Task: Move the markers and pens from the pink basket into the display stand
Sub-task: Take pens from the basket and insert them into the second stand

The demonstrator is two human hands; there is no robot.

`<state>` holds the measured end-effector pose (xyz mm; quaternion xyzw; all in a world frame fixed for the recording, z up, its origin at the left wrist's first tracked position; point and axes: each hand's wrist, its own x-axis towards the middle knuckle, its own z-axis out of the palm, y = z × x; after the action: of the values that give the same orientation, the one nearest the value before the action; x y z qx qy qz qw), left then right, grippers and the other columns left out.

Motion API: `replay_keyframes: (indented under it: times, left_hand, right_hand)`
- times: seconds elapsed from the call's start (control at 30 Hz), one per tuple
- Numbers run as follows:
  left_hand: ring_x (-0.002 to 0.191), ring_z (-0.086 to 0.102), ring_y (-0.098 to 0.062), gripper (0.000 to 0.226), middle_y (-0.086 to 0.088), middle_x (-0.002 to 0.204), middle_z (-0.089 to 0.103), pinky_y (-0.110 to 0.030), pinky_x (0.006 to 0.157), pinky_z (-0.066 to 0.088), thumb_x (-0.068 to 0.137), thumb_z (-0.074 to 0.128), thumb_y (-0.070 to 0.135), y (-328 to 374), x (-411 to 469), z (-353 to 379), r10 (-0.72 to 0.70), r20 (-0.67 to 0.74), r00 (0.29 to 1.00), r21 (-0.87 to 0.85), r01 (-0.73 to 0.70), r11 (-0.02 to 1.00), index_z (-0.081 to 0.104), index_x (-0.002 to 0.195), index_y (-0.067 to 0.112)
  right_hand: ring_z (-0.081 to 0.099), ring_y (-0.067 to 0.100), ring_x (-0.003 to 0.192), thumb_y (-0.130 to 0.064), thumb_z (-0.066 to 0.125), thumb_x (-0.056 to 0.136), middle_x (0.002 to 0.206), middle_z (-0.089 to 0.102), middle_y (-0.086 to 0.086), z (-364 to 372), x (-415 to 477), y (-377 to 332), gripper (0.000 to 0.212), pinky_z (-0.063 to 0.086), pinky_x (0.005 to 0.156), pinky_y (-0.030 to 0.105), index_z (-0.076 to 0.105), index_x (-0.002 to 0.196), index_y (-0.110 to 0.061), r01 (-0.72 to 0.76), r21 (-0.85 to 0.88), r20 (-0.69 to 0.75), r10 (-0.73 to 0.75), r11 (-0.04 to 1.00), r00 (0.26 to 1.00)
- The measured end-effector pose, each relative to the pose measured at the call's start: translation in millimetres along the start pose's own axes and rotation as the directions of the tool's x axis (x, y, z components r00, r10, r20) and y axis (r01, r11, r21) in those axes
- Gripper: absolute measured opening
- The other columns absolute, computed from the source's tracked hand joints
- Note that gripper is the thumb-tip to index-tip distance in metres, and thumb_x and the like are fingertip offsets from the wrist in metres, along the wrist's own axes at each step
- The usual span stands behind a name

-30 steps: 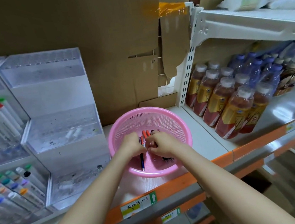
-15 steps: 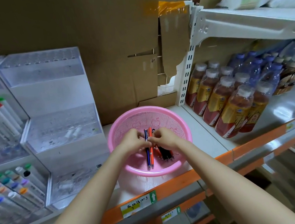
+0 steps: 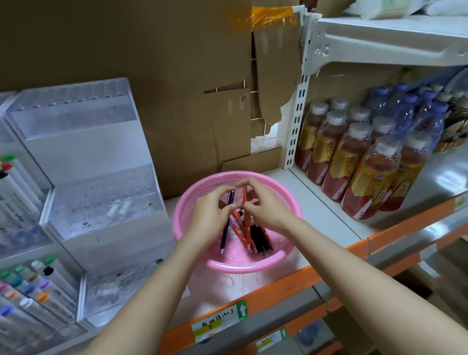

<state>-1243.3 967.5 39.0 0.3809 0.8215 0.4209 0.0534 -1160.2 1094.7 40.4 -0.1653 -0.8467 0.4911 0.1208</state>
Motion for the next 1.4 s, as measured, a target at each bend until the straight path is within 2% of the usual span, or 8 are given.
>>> replay_keyframes:
  times: [0.2, 0.37, 0.6, 0.7, 0.9, 1.07, 1.23, 1.4]
  left_hand:
    - [0.066, 0.058, 0.000, 0.030, 0.010, 0.087, 0.066, -0.012, 0.065, 0.045, 0.085, 0.070, 0.018, 15, -11, -20, 0.082, -0.134, 0.988, 0.029, -0.079, 0.996, 0.064, 0.114, 0.024]
    - [0.075, 0.062, -0.007, 0.024, 0.011, 0.078, 0.064, -0.028, 0.069, 0.052, 0.089, 0.066, 0.022, 35, -24, -50, 0.187, -0.249, 0.950, 0.014, -0.189, 0.982, 0.061, 0.112, 0.027]
    - [0.077, 0.066, -0.013, 0.020, 0.006, 0.080, 0.066, -0.028, 0.072, 0.054, 0.088, 0.066, 0.016, 43, -52, -111, 0.236, -0.397, 0.887, -0.003, -0.259, 0.966, 0.064, 0.108, 0.020]
    - [0.074, 0.066, -0.016, 0.020, 0.011, 0.076, 0.062, -0.039, 0.067, 0.057, 0.086, 0.069, 0.017, 36, -71, -137, 0.227, -0.443, 0.867, 0.013, -0.247, 0.969, 0.062, 0.105, 0.017]
    - [0.066, 0.062, -0.019, 0.030, 0.011, 0.073, 0.051, -0.045, 0.058, 0.056, 0.085, 0.070, 0.025, 18, -115, -181, 0.201, -0.456, 0.867, 0.145, -0.150, 0.978, 0.053, 0.104, 0.010]
    - [0.066, 0.062, -0.023, 0.031, 0.001, 0.074, 0.055, -0.047, 0.059, 0.056, 0.083, 0.072, 0.030, 0, -144, -204, 0.141, -0.404, 0.904, 0.163, -0.080, 0.983, 0.050, 0.096, 0.011]
    - [0.060, 0.065, -0.017, 0.028, -0.003, 0.068, 0.063, -0.045, 0.058, 0.056, 0.087, 0.065, 0.035, -10, -163, -208, 0.081, -0.349, 0.934, 0.090, -0.053, 0.995, 0.052, 0.083, 0.011]
    - [0.064, 0.066, -0.016, 0.022, -0.002, 0.069, 0.065, -0.042, 0.065, 0.056, 0.087, 0.067, 0.030, -16, -166, -203, 0.073, -0.327, 0.942, 0.097, -0.044, 0.994, 0.056, 0.082, 0.012]
  right_hand:
    - [0.057, 0.020, 0.068, -0.001, 0.040, 0.094, 0.089, 0.058, 0.007, -10, -8, -13, 0.039, 0.043, 0.058, 0.029, 0.046, 0.123, -0.026, 0.066, 0.070, -0.019, -0.065, 0.995, 0.998]
    - [0.057, 0.016, 0.070, 0.008, 0.031, 0.089, 0.092, 0.054, 0.000, -12, -12, -42, 0.049, 0.048, 0.068, 0.029, 0.053, 0.122, -0.020, 0.183, 0.105, -0.067, -0.177, 0.978, 0.982]
    - [0.061, 0.014, 0.077, -0.002, 0.042, 0.098, 0.091, 0.057, -0.010, 16, -22, -97, 0.026, 0.053, 0.073, 0.033, 0.058, 0.113, -0.016, 0.391, 0.054, -0.145, -0.380, 0.919, 0.914]
    - [0.059, 0.016, 0.069, 0.006, 0.040, 0.095, 0.089, 0.058, 0.004, 40, -28, -124, 0.031, 0.054, 0.066, 0.036, 0.056, 0.111, -0.015, 0.454, 0.113, -0.122, -0.441, 0.884, 0.889]
    - [0.067, 0.021, 0.073, 0.007, 0.044, 0.094, 0.096, 0.064, 0.009, 94, -44, -163, 0.045, 0.057, 0.072, 0.037, 0.038, 0.130, -0.020, 0.486, 0.154, -0.023, -0.489, 0.860, 0.872]
    - [0.070, 0.020, 0.073, -0.003, 0.051, 0.097, 0.098, 0.065, 0.005, 130, -60, -168, 0.021, 0.058, 0.070, 0.040, 0.045, 0.117, -0.008, 0.424, 0.170, 0.026, -0.434, 0.890, 0.901]
    - [0.070, 0.015, 0.075, -0.008, 0.053, 0.098, 0.099, 0.064, 0.010, 149, -74, -164, 0.020, 0.056, 0.066, 0.024, 0.050, 0.117, -0.010, 0.388, 0.198, 0.034, -0.401, 0.900, 0.915]
    - [0.069, 0.015, 0.080, -0.008, 0.055, 0.097, 0.095, 0.063, 0.007, 156, -76, -158, 0.021, 0.059, 0.074, 0.033, 0.053, 0.117, -0.011, 0.374, 0.212, -0.047, -0.373, 0.903, 0.927]
